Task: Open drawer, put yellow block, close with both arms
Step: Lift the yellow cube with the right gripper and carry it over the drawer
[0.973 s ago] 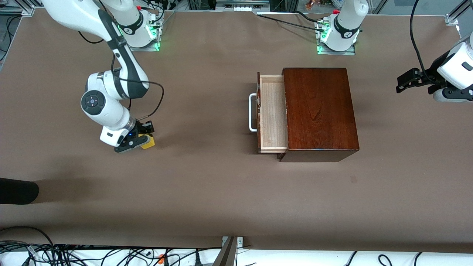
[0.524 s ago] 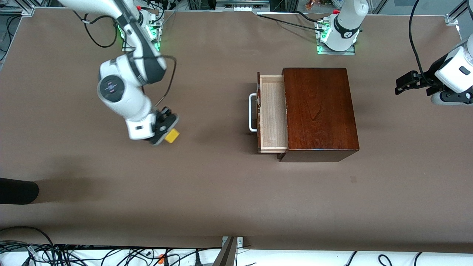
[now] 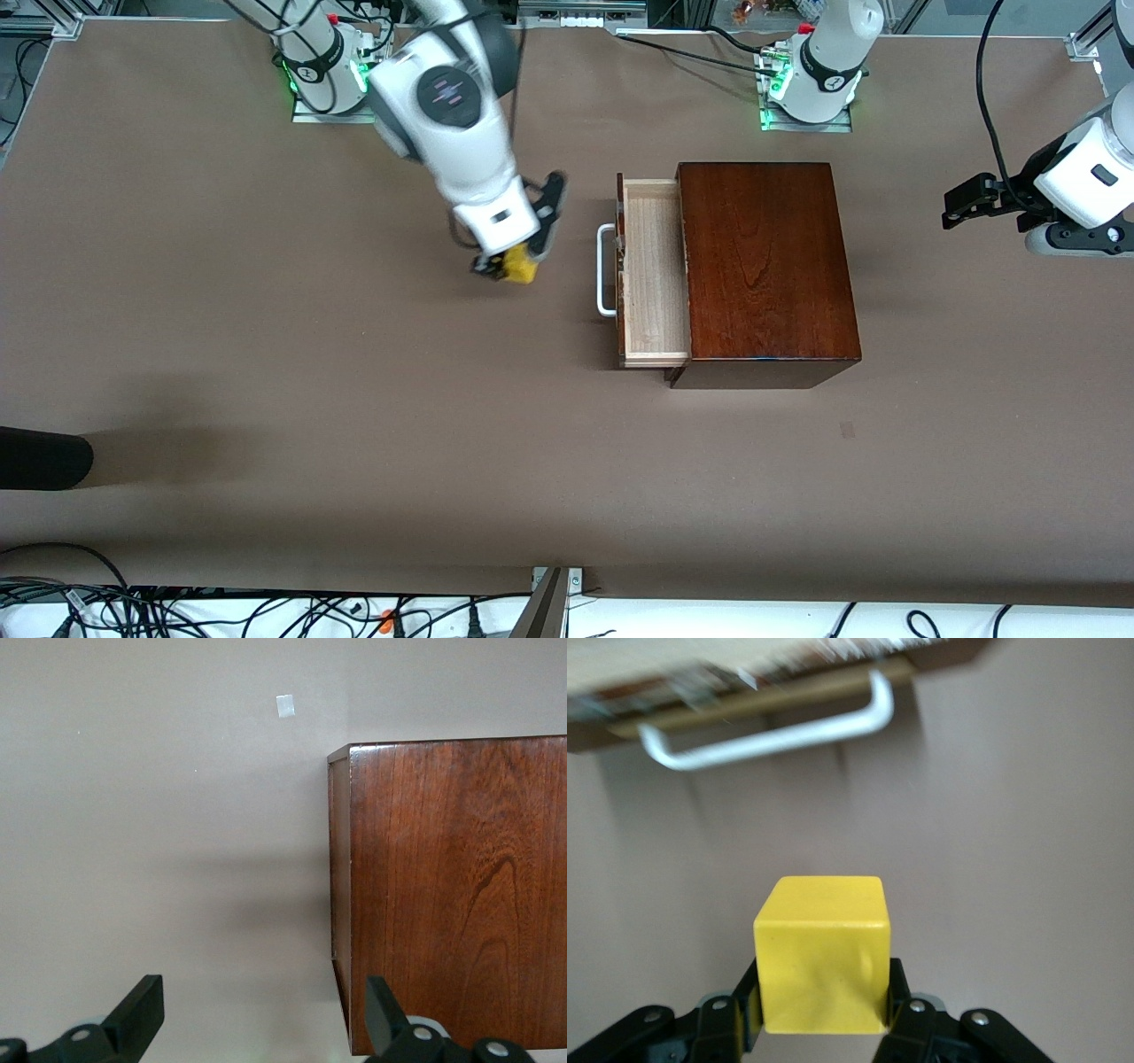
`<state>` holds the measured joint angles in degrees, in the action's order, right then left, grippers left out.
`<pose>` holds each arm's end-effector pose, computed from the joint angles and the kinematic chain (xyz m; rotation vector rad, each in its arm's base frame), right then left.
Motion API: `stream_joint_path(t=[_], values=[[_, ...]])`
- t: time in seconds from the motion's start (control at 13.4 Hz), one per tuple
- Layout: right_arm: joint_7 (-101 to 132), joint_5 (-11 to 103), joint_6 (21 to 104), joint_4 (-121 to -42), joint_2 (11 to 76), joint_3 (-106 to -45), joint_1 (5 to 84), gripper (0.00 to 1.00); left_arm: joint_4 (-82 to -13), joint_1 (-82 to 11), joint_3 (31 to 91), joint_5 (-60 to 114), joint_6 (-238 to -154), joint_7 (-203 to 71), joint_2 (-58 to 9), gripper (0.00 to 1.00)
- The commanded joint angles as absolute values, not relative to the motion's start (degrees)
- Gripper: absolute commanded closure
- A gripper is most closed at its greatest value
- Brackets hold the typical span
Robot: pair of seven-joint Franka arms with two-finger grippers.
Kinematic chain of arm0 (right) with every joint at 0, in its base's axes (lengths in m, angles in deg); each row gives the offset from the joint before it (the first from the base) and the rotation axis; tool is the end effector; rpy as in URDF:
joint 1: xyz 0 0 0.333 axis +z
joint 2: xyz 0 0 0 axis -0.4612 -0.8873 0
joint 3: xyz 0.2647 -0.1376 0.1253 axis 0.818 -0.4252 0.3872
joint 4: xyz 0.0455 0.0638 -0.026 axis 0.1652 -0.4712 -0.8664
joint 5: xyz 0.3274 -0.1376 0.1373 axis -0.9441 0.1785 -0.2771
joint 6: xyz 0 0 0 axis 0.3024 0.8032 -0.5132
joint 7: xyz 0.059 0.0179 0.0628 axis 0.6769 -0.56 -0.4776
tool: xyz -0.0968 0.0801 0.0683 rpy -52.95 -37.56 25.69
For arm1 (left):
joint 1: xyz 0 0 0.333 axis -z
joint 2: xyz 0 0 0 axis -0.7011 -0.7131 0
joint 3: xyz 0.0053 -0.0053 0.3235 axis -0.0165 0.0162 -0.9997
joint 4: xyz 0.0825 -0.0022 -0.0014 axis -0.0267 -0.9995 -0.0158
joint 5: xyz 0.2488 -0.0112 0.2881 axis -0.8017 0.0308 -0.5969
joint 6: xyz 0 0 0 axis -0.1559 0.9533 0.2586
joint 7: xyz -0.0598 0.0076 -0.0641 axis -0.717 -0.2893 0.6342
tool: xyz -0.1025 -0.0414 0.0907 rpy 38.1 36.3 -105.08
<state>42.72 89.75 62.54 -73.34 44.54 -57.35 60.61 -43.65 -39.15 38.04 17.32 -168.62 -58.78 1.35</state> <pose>0.4844 0.4600 0.3947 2.4007 2.0051 0.0742 0.5318 -0.0031 0.5476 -3.1304 0.0333 0.1801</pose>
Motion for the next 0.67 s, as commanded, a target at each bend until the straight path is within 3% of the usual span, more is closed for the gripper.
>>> stream_joint_path(t=[0.0,0.15,0.6], values=[[43.2,91.7,53.9,-55.9,34.4,-57.9,66.5,0.87,-41.7,-38.9,38.2,17.5,-167.4,-57.8,0.4,0.0],[43.0,91.9,50.0,-47.0,29.9,-58.1,70.1,0.87,-41.7,-38.9,38.2,17.5,-167.4,-57.8,0.3,0.0],[41.4,93.0,51.2,-41.3,25.2,-58.6,74.6,0.87,-41.6,-38.9,38.2,17.5,-167.4,-57.8,0.3,0.0]])
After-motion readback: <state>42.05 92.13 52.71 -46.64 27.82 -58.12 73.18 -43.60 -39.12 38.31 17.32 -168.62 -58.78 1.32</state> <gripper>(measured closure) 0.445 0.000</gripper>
